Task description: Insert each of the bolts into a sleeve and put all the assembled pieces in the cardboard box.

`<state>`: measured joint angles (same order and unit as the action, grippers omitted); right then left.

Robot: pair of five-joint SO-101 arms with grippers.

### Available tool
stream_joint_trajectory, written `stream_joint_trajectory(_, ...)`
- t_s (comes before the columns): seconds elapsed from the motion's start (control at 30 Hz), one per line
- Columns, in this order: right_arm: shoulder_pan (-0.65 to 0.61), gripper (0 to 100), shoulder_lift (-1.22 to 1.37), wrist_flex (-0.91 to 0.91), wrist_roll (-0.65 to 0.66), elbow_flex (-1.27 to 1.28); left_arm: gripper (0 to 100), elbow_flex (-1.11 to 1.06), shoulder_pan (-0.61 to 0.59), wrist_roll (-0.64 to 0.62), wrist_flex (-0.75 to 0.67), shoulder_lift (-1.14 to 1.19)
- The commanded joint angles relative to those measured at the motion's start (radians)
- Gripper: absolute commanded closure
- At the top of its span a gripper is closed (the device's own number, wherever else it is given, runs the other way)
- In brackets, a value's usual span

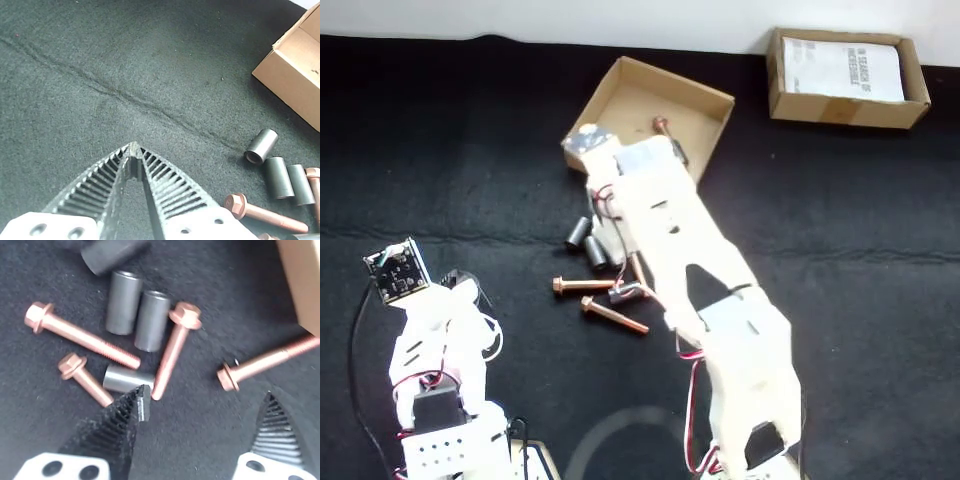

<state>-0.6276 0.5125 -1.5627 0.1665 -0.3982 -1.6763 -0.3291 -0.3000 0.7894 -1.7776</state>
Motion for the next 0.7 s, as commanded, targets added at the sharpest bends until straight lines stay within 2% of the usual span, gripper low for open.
stream_joint_trajectory(0.0,-0.041,68.3,0.012,0.027,0.005,-0.008,99,-0.019,-0.007,-0.005,-0.002,-0.025)
stream_joint_trajectory(0.2,-0.087,68.3,0.028,0.088,0.008,-0.008,99,-0.019,-0.007,-0.005,-0.002,-0.025)
stream_joint_trajectory(0.67,-0.084,68.4,0.127,0.179,0.009,-0.008,99,-0.019,-0.008,-0.005,-0.002,-0.025)
